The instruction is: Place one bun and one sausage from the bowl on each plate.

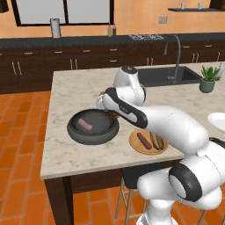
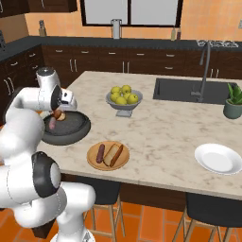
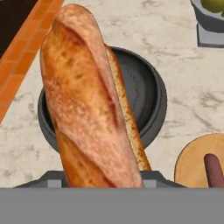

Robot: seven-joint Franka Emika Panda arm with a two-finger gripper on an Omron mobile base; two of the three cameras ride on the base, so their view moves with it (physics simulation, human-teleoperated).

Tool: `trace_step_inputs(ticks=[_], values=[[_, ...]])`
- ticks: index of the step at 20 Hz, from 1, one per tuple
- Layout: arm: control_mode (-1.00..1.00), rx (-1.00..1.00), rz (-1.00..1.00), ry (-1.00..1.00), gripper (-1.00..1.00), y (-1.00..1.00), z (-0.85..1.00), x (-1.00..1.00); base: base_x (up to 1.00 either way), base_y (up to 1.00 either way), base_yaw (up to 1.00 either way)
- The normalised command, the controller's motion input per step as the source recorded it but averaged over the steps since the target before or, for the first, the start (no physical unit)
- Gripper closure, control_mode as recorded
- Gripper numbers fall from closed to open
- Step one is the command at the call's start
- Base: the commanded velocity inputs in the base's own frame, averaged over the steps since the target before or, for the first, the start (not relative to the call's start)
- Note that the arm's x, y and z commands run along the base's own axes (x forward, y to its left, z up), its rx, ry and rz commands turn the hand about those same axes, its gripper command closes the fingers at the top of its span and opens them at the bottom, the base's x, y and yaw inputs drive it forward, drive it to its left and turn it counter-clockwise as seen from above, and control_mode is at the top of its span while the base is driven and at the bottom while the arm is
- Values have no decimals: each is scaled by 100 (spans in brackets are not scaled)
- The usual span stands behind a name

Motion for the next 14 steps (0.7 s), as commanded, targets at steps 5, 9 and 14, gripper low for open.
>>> trace_step_inputs(ticks=[5, 9, 14], values=[[-100, -6, -7, 17, 100, -48, 24, -73, 0, 0, 0], [-100, -11, -19, 12, 100, -65, -12, -64, 0, 0, 0], [-100, 0, -26, 8, 100, -69, -14, -75, 0, 0, 0]])
